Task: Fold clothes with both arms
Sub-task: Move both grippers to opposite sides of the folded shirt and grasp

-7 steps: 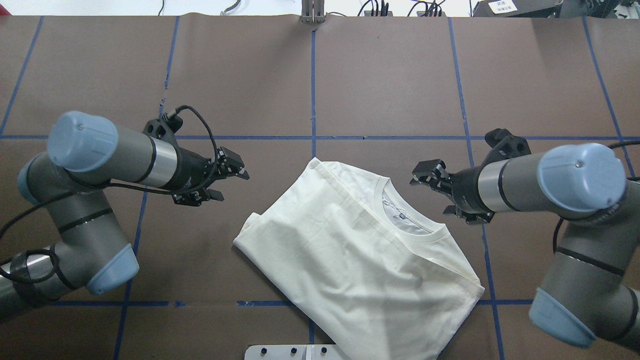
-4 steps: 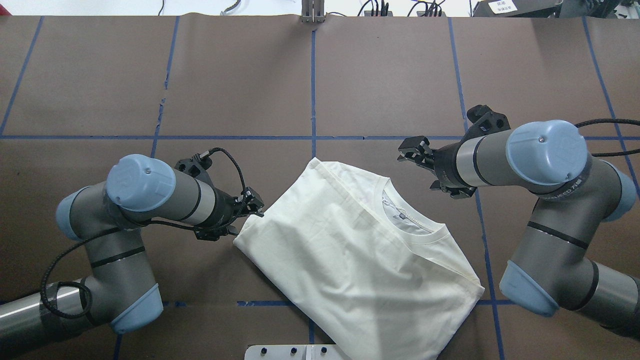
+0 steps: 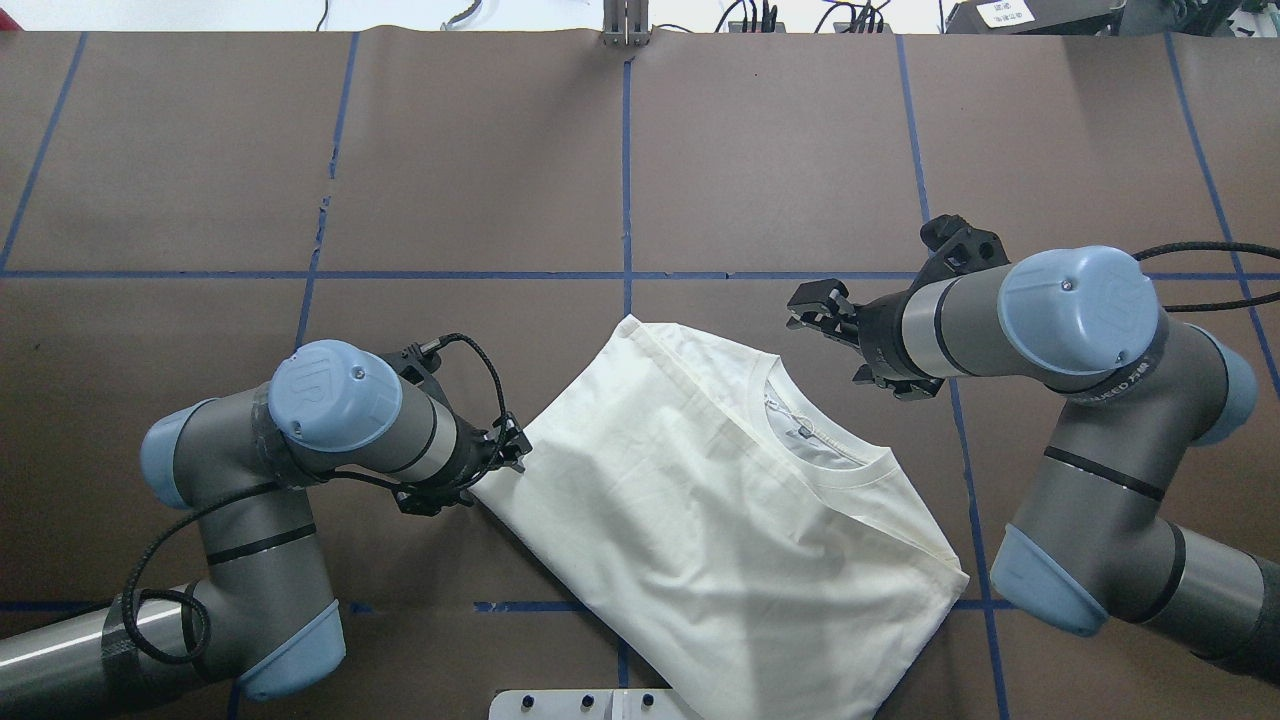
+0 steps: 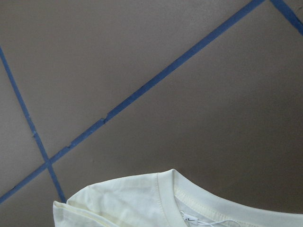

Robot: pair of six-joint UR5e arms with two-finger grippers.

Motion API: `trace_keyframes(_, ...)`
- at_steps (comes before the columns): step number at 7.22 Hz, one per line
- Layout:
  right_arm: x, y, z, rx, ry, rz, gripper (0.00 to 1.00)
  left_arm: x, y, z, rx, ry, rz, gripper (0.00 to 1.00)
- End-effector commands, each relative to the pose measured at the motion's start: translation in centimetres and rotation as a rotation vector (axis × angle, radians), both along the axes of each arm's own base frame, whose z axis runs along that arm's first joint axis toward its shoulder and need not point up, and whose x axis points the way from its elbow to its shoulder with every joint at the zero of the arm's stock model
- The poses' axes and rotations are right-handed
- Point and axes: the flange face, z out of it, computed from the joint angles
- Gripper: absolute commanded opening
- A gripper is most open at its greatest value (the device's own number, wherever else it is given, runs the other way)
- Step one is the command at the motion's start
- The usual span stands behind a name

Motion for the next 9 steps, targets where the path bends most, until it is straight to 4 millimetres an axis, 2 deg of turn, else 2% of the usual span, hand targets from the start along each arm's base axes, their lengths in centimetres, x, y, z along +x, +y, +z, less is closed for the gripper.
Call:
trace_keyframes(1,0.0,0.0,-0.2,0.009,-0.001,0.012,1.0,0.6,0.3,0.6,-0.006,-0.044,-0.004,0.38)
trace_keyframes(2,-0.1,0.0,-0.1,0.008,0.0,0.01,1.0,0.5,0.3,0.7,-0.003,-0.054,-0.002,0.0)
trace_keyframes(4,-1.0,0.5,0.2,0.031,0.021,0.036,1.0,0.2,-0.2,1.3,0.003,-0.137,-0.005,0.0)
trace_keyframes(5,-1.7,0.7,0.3,0.042,0.029,0.046,1.0,-2.0,-2.0,0.0,0.123,-0.137,-0.011,0.0)
trace_keyframes(6,-2.1,0.8,-0.9,0.047,0.009,0.048,1.0,-4.1,-5.4,0.0,0.214,-0.154,-0.007,0.0)
trace_keyframes(7,-3.0,1.6,-1.5,0.053,-0.001,0.029,1.0,-5.7,-11.5,-1.2,0.282,-0.165,-0.085,0.0)
trace_keyframes(9,-5.0,2.9,-3.7,0.093,-0.023,0.031,1.0,-2.0,-24.9,-2.3,0.327,-0.104,-0.221,0.0)
